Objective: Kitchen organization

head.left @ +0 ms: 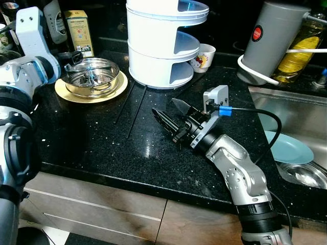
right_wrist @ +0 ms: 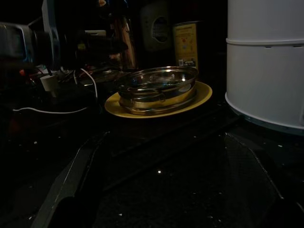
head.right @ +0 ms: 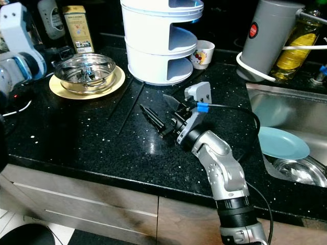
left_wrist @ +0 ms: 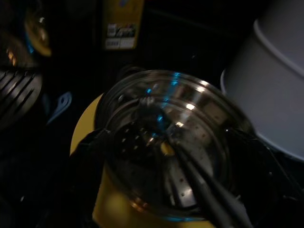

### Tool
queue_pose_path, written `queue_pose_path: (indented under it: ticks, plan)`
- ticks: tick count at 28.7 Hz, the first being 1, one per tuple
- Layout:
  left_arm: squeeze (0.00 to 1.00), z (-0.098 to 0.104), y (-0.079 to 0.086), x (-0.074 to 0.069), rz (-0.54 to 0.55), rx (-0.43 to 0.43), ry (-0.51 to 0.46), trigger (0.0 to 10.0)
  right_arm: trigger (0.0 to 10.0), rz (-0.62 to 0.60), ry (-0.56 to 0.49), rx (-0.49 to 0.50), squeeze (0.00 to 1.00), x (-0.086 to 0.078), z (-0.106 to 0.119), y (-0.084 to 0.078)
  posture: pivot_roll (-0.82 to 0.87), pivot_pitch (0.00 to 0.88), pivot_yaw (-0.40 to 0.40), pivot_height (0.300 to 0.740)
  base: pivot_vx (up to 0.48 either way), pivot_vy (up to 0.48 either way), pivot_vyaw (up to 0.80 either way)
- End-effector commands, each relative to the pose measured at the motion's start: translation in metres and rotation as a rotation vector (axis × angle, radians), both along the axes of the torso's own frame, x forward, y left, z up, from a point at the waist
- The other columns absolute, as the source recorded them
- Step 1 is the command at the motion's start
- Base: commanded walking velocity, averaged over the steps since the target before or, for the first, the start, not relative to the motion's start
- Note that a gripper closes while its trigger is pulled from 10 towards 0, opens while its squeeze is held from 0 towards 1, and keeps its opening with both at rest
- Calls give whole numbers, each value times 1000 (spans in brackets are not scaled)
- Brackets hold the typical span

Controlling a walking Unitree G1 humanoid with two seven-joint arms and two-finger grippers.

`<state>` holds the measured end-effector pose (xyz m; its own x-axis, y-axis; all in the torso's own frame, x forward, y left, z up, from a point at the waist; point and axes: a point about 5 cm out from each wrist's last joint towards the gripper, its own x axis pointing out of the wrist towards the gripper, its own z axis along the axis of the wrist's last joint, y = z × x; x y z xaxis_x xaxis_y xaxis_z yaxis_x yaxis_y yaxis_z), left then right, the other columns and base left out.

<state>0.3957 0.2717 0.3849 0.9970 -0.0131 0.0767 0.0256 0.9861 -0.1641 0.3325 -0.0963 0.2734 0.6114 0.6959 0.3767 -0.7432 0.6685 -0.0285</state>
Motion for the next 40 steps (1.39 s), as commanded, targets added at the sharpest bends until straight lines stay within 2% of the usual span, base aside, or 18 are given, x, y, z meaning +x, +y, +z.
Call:
queue_pose_path:
  ticks: [1, 2, 5, 7, 10, 11, 12, 14, 19, 22, 26, 30, 31, 34, 37, 38, 39, 40]
  plan:
    - [1000, -14, 6, 1, 27, -27, 50, 10000, 10000, 12, 0, -2, 0, -2, -1, 1, 62, 207, -39, 740, 0, 0, 0]
    - [1000, -27, 8, 3, 87, -59, 73, 10000, 10000, 13, 2, -3, 0, -2, -1, 1, 63, 211, -43, 740, 0, 0, 0]
    - [1000, -33, 9, 5, 120, -65, 79, 10000, 10000, 14, 3, -3, 0, -2, -1, 1, 63, 211, -43, 740, 0, 0, 0]
    - [1000, -42, 2, 9, 120, 51, 71, 10000, 10000, 7, 7, 0, 0, -1, -2, 1, 63, 217, -45, 740, 0, 0, 0]
    - [1000, -44, -2, 11, 107, 95, 64, 10000, 10000, 3, 7, 1, 0, -1, -2, 1, 60, 223, -39, 740, 0, 0, 0]
    - [306, -43, -5, 12, 93, 138, 49, 10000, 10000, -3, 7, 4, 0, -2, -2, 0, 56, 225, -31, 740, 0, 0, 0]
    - [0, -42, -9, 13, 84, 128, 42, 10000, 10000, -9, 6, 7, 0, -2, -2, -1, 51, 227, -24, 740, 0, 0, 0]
    - [0, -42, -14, 15, 85, 95, 45, 10000, 10000, -25, 4, 11, 0, -3, -2, -5, 48, 229, -20, 740, 0, 0, 0]
    - [0, -48, -10, 15, 168, 73, 82, 10000, 10000, -31, 3, 11, 0, -4, -3, -8, 48, 235, -15, 740, 0, 0, 0]
    - [0, -45, -9, 15, 182, 101, 80, 10000, 10000, -30, 4, 15, 0, -3, -3, -8, 54, 241, -14, 740, 0, 0, 0]
    - [0, -40, -14, 16, 144, 150, 57, 10000, 10000, -30, 5, 18, 0, -4, -3, -7, 57, 245, -11, 740, 0, 0, 0]
    - [0, -38, -28, 18, 32, 288, 35, 10000, 10000, -29, 9, 20, 0, -5, -4, -7, 58, 253, -4, 740, 0, 0, 0]
    - [0, -38, -28, 18, 32, 288, 35, 10000, 10000, -29, 9, 20, 0, -5, -4, -7, 58, 253, -4, 740, 0, 0, 0]
    - [0, -39, -39, 20, -71, 450, 46, 10000, 10000, -31, 12, 19, 0, -6, -5, -7, 56, 258, 1, 740, 0, 0, 0]
    - [0, -38, -41, 20, -85, 568, 50, 10000, 10000, -33, 13, 20, 0, -6, -5, -8, 56, 258, 1, 740, 0, 0, 0]
    - [0, -33, -42, 19, -78, 603, 22, 10000, 10000, -34, 13, 20, 0, -6, -5, -8, 55, 259, 3, 740, 0, 0, 0]
    - [0, -33, -42, 19, -78, 603, 22, 10000, 10000, -34, 13, 20, 0, -6, -5, -8, 55, 259, 3, 740, 0, 0, 0]
    - [0, -17, -46, 17, -81, 603, -67, 10000, 10000, -35, 14, 22, 0, -7, -5, -9, 55, 259, 3, 740, 0, 0, 0]
